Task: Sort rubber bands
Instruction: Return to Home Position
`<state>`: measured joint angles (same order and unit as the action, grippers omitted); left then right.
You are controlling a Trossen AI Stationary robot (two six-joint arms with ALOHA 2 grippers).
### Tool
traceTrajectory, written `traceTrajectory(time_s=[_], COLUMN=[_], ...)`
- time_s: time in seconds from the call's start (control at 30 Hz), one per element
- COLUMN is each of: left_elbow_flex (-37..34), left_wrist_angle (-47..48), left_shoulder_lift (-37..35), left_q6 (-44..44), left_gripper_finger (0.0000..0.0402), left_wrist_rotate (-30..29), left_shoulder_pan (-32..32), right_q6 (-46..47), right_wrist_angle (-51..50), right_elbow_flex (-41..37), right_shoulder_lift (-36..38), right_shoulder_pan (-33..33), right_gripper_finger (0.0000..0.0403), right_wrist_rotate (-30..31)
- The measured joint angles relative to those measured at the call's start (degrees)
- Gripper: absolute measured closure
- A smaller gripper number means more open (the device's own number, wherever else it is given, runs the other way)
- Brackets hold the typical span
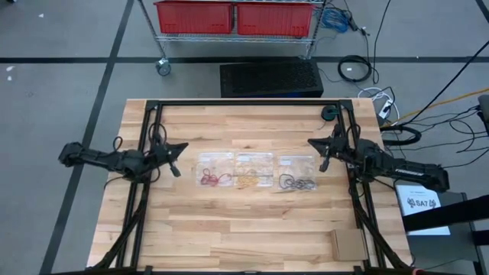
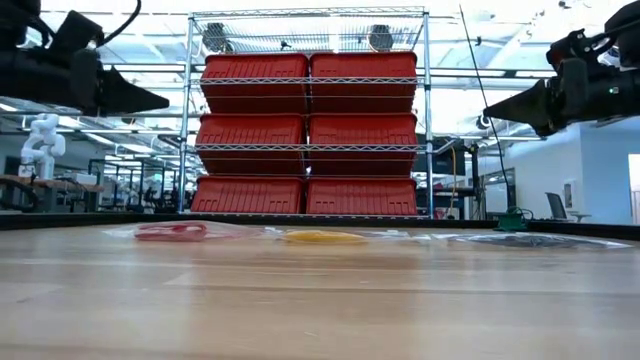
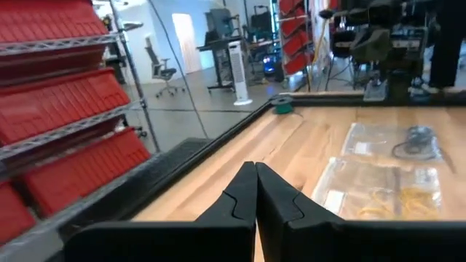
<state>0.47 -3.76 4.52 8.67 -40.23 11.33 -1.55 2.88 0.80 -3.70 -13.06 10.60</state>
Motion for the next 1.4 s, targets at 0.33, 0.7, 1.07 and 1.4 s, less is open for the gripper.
traceTrajectory(time_s=[0.33,0.7,1.07,1.4], left_elbow_flex=[0.0,0.0,0.0,0.0], left_wrist_angle=[-0.2,0.6,0.1,0.1], left_shoulder_lift=[-0.1,0.3,0.3,0.3], left_q6=[-1.1,-0.8,-0.8,-0.8], left_gripper_finger=[0.04,0.04,0.04,0.04], left_wrist_rotate=[14.4,22.4,14.5,14.4], left_shoulder_pan=[-8.1,-15.7,-17.1,-17.1], right_q6=[-6.2,-6.4,-0.7,-0.6], right_wrist_angle=[-1.0,-1.3,-1.3,-1.2], right_elbow_flex=[0.0,0.0,0.0,0.0], right_shoulder_lift=[1.1,-1.0,-1.0,-1.0], right_shoulder_pan=[-1.9,-2.3,-2.3,-2.3], right_gripper_finger=[0.0403,0.0403,0.0403,0.0403], right_wrist_rotate=[-2.5,-4.9,-4.9,-4.9])
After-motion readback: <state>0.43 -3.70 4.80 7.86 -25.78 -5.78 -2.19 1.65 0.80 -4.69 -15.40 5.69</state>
